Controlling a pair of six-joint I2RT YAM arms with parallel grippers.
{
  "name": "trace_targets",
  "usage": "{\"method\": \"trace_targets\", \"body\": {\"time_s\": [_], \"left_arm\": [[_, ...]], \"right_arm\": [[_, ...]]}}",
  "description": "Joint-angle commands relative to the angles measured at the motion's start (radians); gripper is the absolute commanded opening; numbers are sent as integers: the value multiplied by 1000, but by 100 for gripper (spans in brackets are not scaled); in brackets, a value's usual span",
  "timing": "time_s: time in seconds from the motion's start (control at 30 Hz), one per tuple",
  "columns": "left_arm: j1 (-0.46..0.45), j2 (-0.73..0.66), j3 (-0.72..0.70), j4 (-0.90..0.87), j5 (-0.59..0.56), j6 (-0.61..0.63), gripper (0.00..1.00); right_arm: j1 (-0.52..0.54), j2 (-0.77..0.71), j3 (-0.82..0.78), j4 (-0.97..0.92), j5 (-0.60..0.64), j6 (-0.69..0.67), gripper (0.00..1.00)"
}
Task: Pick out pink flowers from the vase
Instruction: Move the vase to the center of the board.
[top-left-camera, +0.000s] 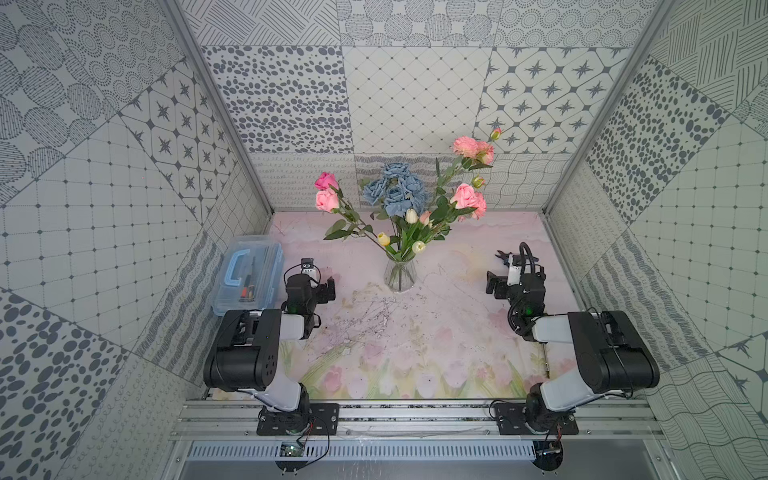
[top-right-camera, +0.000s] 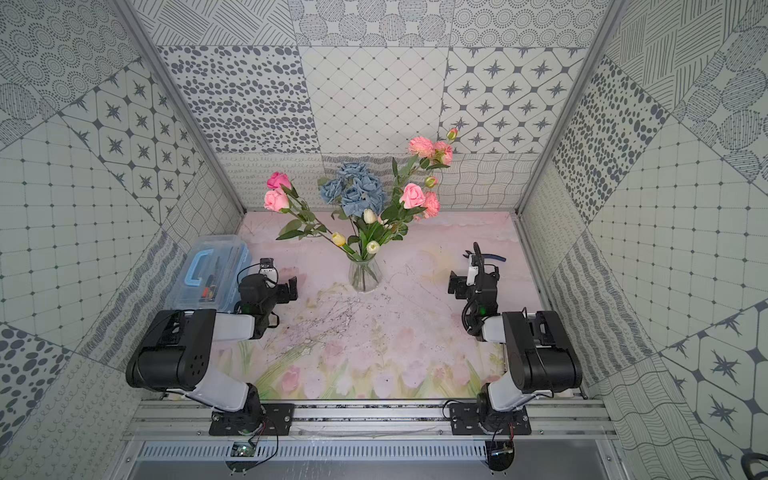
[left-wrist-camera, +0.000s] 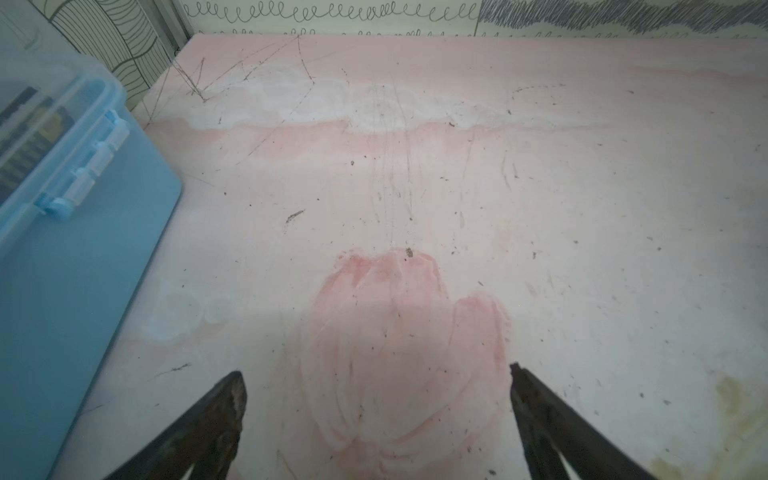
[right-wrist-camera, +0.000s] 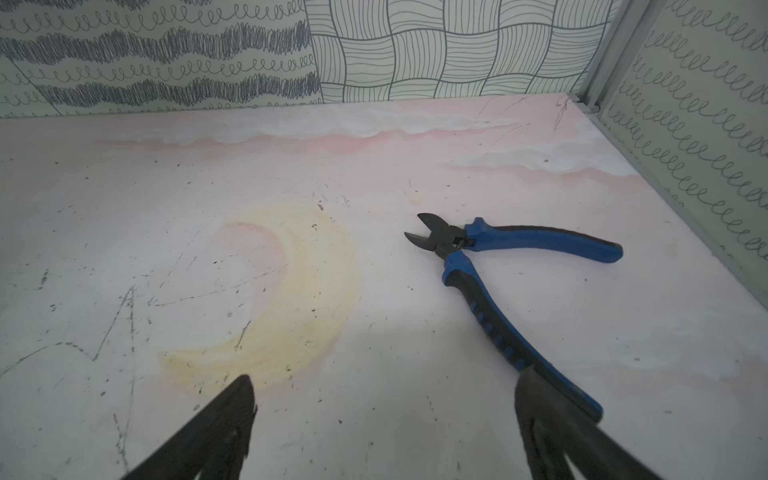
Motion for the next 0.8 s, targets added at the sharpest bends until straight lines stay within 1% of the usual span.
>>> {"method": "trace_targets", "body": {"time_s": [0.0, 0.77], "left_arm": [[2, 4, 12, 49, 4, 4, 99], [-15, 4, 7, 59, -30, 13, 99]], "right_arm": [[3, 11, 18, 58, -8, -23, 98], [-1, 13, 19, 57, -15, -18, 98]]}}
